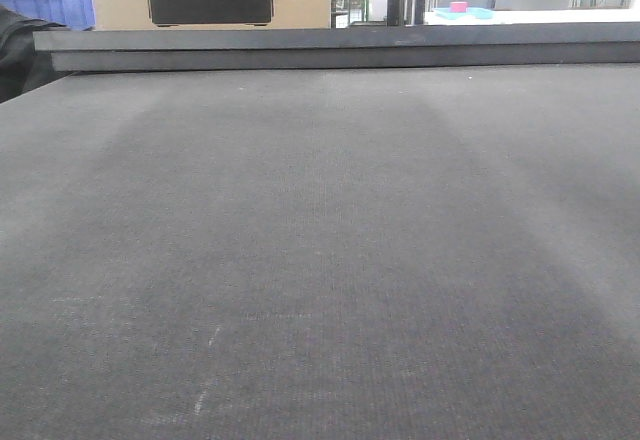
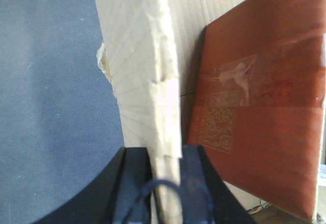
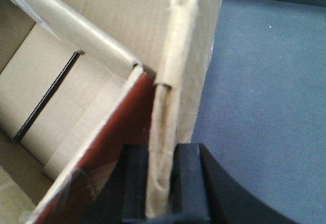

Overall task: Stack two boxes on right shelf middle
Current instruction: 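Lift the stacked boxes off the table with both grippers, then hold the boxes with both grippers while driving toward the shelving rack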

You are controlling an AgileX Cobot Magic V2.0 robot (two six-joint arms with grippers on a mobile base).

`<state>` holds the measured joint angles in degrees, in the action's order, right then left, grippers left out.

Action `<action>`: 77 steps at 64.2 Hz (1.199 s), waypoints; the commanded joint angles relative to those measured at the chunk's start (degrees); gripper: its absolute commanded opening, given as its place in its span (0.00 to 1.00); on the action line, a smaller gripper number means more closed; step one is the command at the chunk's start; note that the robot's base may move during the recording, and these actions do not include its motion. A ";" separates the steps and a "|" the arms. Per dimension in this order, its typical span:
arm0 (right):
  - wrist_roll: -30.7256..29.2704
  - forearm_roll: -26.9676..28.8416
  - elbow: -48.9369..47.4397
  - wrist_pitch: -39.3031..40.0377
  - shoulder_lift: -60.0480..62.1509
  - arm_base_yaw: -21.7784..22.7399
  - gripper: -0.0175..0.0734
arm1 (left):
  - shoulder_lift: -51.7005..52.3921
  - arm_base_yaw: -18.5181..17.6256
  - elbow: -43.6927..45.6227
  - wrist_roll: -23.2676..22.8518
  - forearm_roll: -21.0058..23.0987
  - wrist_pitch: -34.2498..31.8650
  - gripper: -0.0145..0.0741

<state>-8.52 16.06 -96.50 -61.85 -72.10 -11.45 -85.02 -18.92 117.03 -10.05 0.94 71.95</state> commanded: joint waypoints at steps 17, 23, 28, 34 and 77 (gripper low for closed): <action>-0.99 0.45 -0.68 2.35 0.69 0.34 0.02 | 0.57 0.36 0.39 0.37 -0.26 -3.51 0.04; -0.99 0.45 -0.68 2.35 0.69 0.34 0.02 | 0.57 0.36 0.39 0.37 -0.26 -3.51 0.04; -0.99 0.45 -0.68 2.35 0.69 0.34 0.02 | 0.57 0.36 0.39 0.37 -0.26 -3.51 0.04; -0.99 0.45 -0.68 2.35 0.69 0.34 0.02 | 0.57 0.36 0.39 0.37 -0.26 -3.51 0.04; -0.99 0.45 -0.68 2.32 0.38 0.34 0.02 | 0.57 0.36 0.39 0.37 -0.26 -3.51 0.04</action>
<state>-8.52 16.30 -96.50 -61.74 -72.20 -11.45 -85.02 -18.92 117.03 -10.05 0.82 71.73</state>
